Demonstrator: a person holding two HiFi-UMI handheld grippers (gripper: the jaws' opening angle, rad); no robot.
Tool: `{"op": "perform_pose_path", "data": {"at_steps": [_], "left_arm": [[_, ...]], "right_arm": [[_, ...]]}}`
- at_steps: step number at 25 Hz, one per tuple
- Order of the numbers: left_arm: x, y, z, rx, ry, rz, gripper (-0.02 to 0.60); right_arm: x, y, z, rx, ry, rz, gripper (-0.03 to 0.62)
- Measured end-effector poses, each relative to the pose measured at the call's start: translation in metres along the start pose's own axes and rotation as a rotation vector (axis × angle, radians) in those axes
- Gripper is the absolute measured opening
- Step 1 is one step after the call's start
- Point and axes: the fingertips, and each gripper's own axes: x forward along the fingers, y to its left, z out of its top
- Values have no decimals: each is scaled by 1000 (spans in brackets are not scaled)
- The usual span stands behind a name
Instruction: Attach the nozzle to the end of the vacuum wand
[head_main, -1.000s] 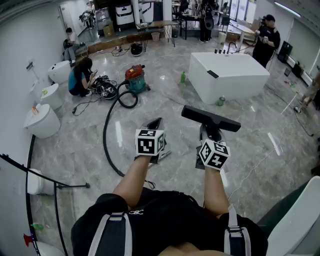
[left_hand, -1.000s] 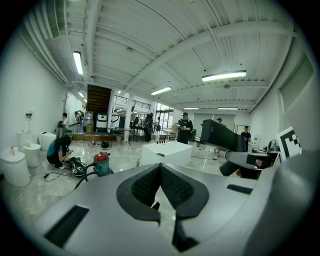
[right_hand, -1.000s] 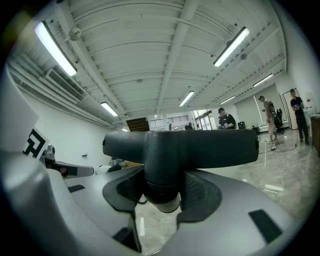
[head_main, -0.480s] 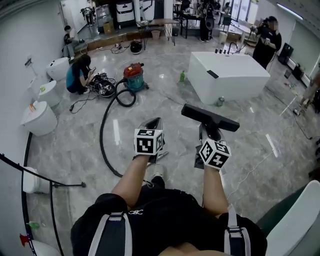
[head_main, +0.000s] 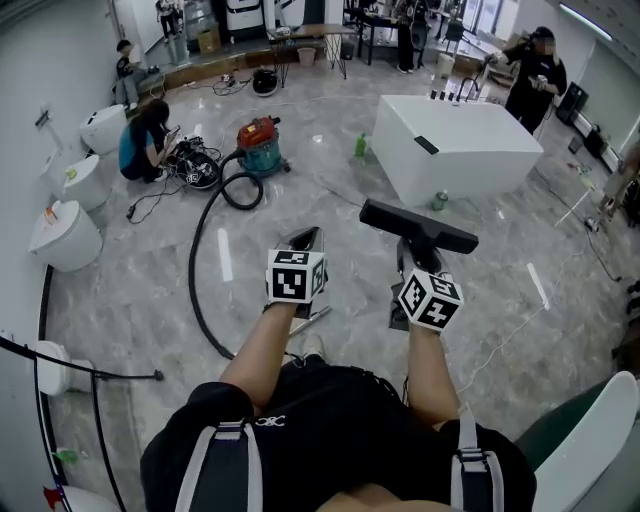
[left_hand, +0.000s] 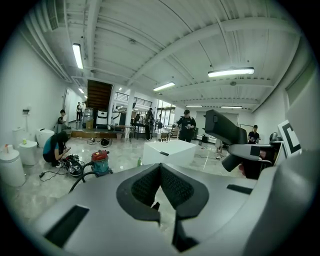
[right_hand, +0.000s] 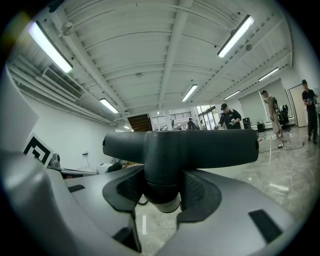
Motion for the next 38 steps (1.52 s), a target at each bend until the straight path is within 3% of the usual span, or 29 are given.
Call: {"op": "perform_pose_path", "data": {"at_steps": [9,15,25,30,35,38], "left_arm": [[103,64,37,13,37,-20,8],[159,105,42,42,90,-56,8],[217,150,-27,0,215,-24,9],[264,177,-107,-32,306,-24,9],[310,174,-238,-114,463,-51,9],[352,182,-326,-86,515,-67,11]], "right_arm": [[125,0,19,25,14,-12,187],[200,11,15,47,39,-15,187],[255,-6,-68,118,217,-52,187],[303,-23,-144,162,320,-25,187],[328,-64,-262,234,515,-44,187],[357,-91,-346,248,567,-28,187]]}}
